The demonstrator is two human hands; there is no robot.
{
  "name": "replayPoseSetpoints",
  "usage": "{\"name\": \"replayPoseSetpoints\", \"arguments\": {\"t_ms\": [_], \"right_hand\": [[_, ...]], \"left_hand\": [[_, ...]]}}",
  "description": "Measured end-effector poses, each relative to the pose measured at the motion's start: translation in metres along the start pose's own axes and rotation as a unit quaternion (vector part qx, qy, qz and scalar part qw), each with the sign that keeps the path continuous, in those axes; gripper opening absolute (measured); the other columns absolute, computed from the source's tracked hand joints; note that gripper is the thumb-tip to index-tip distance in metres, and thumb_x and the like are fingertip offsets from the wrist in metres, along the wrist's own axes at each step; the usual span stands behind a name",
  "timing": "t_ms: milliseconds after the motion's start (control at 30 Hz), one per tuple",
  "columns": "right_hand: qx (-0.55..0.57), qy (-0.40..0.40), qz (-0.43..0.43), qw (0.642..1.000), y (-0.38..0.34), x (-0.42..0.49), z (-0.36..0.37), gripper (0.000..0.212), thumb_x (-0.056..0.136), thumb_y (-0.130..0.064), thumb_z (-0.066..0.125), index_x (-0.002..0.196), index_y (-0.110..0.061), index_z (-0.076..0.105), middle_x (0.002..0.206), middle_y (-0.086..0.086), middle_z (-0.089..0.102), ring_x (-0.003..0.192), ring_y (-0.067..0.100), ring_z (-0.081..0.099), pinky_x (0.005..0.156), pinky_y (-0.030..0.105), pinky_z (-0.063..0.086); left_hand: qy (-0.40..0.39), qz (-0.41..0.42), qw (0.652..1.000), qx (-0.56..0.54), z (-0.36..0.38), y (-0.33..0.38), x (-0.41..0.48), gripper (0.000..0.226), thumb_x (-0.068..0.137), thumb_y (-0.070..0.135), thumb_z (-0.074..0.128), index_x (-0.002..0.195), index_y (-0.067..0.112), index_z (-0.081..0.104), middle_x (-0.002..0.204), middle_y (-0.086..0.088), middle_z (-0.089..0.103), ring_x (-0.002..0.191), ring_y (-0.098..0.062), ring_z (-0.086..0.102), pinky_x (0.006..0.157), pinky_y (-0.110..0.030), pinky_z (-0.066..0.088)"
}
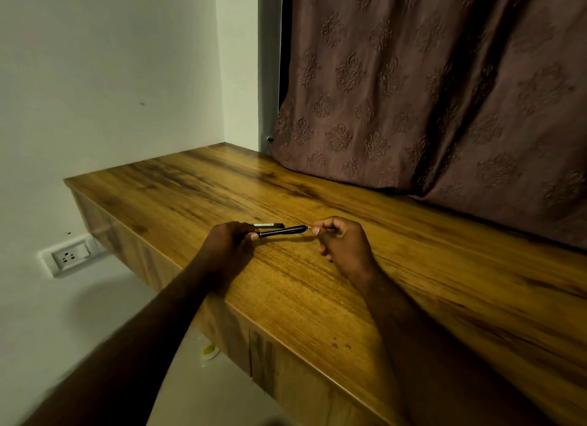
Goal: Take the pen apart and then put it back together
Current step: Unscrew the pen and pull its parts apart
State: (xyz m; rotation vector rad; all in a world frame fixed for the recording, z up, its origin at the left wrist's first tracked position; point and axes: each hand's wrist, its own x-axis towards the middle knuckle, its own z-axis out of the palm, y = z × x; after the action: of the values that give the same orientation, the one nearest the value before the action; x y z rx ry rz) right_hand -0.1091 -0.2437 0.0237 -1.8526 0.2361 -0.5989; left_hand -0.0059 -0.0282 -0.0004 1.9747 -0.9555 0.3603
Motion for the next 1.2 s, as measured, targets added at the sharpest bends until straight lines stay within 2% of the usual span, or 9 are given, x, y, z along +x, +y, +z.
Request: {"name": "replayPoseSetpoints", "arguments": {"t_ms": [200, 333, 433, 533, 633, 800, 867, 1067, 1200], "right_hand": [[0.005, -0.016, -0.001, 1.0, -0.001, 0.001, 0.001, 0.008, 0.091, -0.007, 0.061, 0.094, -0.007, 0.068, 0.066, -0.001, 0.059, 0.042, 0.001, 0.049, 0.04, 0.013, 0.037], [-0.016, -0.019, -0.006, 1.0, 0.001, 0.004, 0.002, 0.007, 0.091, -0.011, 0.062, 0.094, -0.008, 0.068, 0.067, 0.0, 0.059, 0.045, 0.005, 0.052, 0.044, 0.016, 0.041], [-0.029, -0.026, -0.017, 0.999, 0.004, 0.005, 0.004, 0.005, 0.09, -0.012, 0.064, 0.09, -0.011, 0.069, 0.071, -0.001, 0.061, 0.05, 0.01, 0.055, 0.051, 0.024, 0.047], [-0.027, -0.032, -0.024, 0.999, 0.004, 0.004, 0.003, 0.006, 0.09, -0.012, 0.064, 0.088, -0.013, 0.069, 0.07, -0.003, 0.059, 0.049, 0.01, 0.054, 0.05, 0.024, 0.047], [-0.028, -0.039, -0.026, 0.998, 0.002, 0.002, 0.002, 0.006, 0.09, -0.012, 0.064, 0.086, -0.014, 0.069, 0.067, -0.005, 0.057, 0.05, 0.009, 0.053, 0.05, 0.021, 0.047], [-0.018, -0.045, -0.027, 0.998, 0.0, 0.0, -0.001, 0.008, 0.09, -0.011, 0.064, 0.09, -0.007, 0.07, 0.064, -0.005, 0.057, 0.044, 0.001, 0.049, 0.045, 0.013, 0.04], [-0.007, -0.039, -0.028, 0.999, -0.001, 0.0, -0.002, 0.007, 0.089, -0.011, 0.065, 0.089, -0.007, 0.07, 0.066, -0.005, 0.058, 0.047, 0.006, 0.051, 0.046, 0.015, 0.041], [0.049, 0.002, -0.005, 0.999, 0.001, 0.003, -0.011, 0.006, 0.09, -0.008, 0.063, 0.086, -0.006, 0.068, 0.065, -0.002, 0.057, 0.048, 0.01, 0.05, 0.047, 0.02, 0.042], [-0.029, 0.034, -0.039, 0.998, 0.006, 0.005, -0.012, 0.016, 0.088, -0.013, 0.066, 0.072, -0.016, 0.066, 0.06, -0.009, 0.057, 0.055, 0.007, 0.052, 0.056, 0.024, 0.044]], "left_hand": [[-0.029, -0.026, 0.999, -0.022, 0.0, 0.003, 0.0, 0.028, 0.089, 0.037, 0.053, 0.094, 0.017, 0.072, 0.076, -0.001, 0.07, 0.062, -0.013, 0.063, 0.053, -0.028, 0.048], [-0.03, -0.098, 0.989, -0.103, 0.005, 0.009, 0.0, 0.005, 0.085, 0.014, 0.069, 0.086, 0.011, 0.067, 0.066, 0.006, 0.071, 0.057, -0.005, 0.06, 0.051, -0.022, 0.046], [-0.04, -0.091, 0.987, -0.123, 0.005, 0.011, -0.001, 0.01, 0.081, 0.015, 0.07, 0.085, 0.007, 0.065, 0.062, 0.007, 0.068, 0.053, -0.002, 0.057, 0.05, -0.02, 0.043], [-0.039, -0.09, 0.989, -0.113, 0.002, 0.009, 0.0, 0.008, 0.08, 0.021, 0.069, 0.082, 0.013, 0.066, 0.066, -0.005, 0.067, 0.054, -0.01, 0.055, 0.051, -0.027, 0.044], [-0.026, -0.097, 0.986, -0.136, 0.003, 0.008, 0.0, 0.012, 0.079, 0.022, 0.071, 0.079, 0.01, 0.065, 0.067, -0.009, 0.066, 0.055, -0.011, 0.055, 0.05, -0.027, 0.043], [-0.028, -0.125, 0.978, -0.163, 0.005, 0.002, 0.001, 0.014, 0.078, 0.021, 0.072, 0.079, 0.009, 0.065, 0.066, 0.0, 0.066, 0.059, -0.013, 0.058, 0.056, -0.031, 0.047], [-0.028, -0.125, 0.978, -0.162, 0.004, 0.001, 0.002, 0.01, 0.079, 0.019, 0.071, 0.077, 0.012, 0.065, 0.066, 0.001, 0.067, 0.06, -0.012, 0.059, 0.056, -0.031, 0.047], [-0.008, -0.162, 0.97, -0.183, 0.003, 0.003, 0.002, 0.014, 0.083, -0.004, 0.065, 0.076, 0.006, 0.061, 0.062, 0.009, 0.068, 0.06, -0.001, 0.059, 0.058, -0.022, 0.048], [-0.034, -0.152, 0.972, -0.178, 0.002, 0.001, 0.002, 0.014, 0.076, 0.02, 0.075, 0.078, 0.01, 0.065, 0.069, 0.0, 0.066, 0.064, -0.012, 0.057, 0.06, -0.029, 0.046]]}}
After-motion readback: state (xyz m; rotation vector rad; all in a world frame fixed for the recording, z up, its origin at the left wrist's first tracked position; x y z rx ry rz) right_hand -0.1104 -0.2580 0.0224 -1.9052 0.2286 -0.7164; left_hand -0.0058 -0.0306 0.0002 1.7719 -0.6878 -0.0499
